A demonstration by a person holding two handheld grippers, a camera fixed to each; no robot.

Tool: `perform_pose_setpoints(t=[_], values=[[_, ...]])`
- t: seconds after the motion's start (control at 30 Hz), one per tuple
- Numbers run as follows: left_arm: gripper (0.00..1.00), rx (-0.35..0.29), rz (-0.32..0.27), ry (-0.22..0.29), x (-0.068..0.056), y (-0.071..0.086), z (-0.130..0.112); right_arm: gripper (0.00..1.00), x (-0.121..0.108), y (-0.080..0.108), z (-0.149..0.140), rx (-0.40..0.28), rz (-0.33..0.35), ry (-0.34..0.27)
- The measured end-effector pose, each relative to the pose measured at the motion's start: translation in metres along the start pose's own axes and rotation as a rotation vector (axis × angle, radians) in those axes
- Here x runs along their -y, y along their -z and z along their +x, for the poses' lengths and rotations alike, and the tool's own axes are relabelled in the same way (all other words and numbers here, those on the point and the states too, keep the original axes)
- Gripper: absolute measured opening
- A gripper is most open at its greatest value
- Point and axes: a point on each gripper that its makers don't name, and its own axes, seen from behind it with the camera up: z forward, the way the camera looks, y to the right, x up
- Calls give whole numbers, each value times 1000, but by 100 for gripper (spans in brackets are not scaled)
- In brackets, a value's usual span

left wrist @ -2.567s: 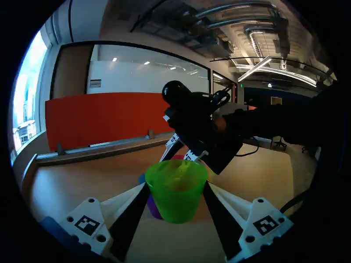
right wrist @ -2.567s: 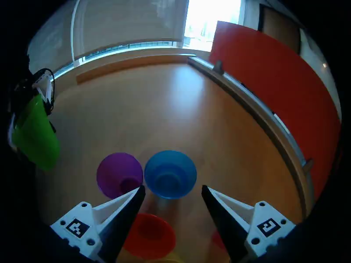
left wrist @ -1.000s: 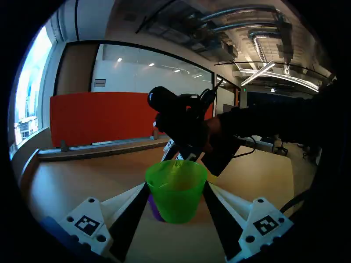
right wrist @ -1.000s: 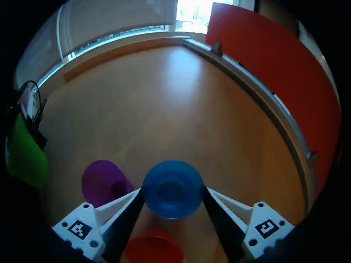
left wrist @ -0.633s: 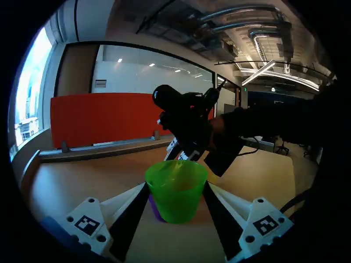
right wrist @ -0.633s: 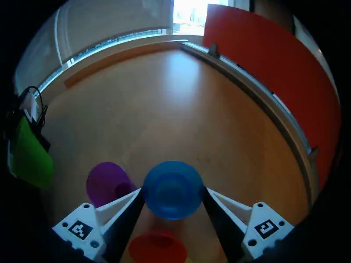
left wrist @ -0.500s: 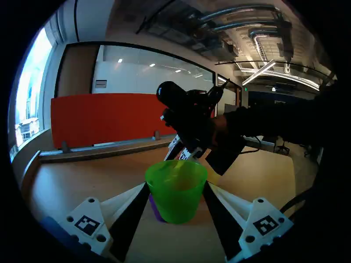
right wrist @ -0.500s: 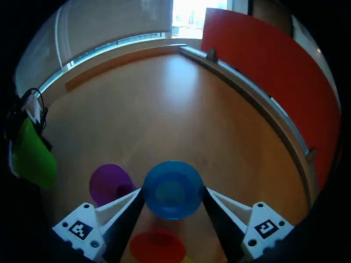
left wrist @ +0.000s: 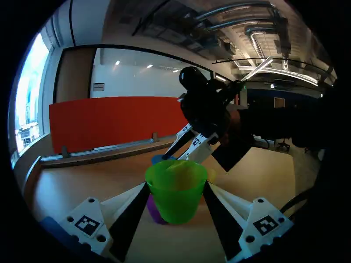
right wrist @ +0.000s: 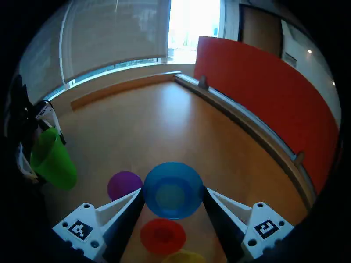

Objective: Pour water

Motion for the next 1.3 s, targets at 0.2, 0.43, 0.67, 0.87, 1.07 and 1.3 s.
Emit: perform_pose_setpoints(t=[0.2,0.43,0.67,0.87,1.07,1.3], values=[[85,-6,-7,-3,-11,-1,5,93,4,28,7,-98,-18,-13],[85,-18,-7,-7,-20,2,15,93,5,59,10,-211,-48,-45],[85,-28,-5,-2,-28,3,20,93,12,84,13,-327,-82,-41],[85,-34,-2,7,-33,1,22,93,15,101,17,-420,-120,-58],[85,-34,-9,14,-39,-2,23,92,18,113,14,-497,-144,-71],[85,-39,-21,20,-47,-7,25,92,25,127,17,-582,-187,-54]])
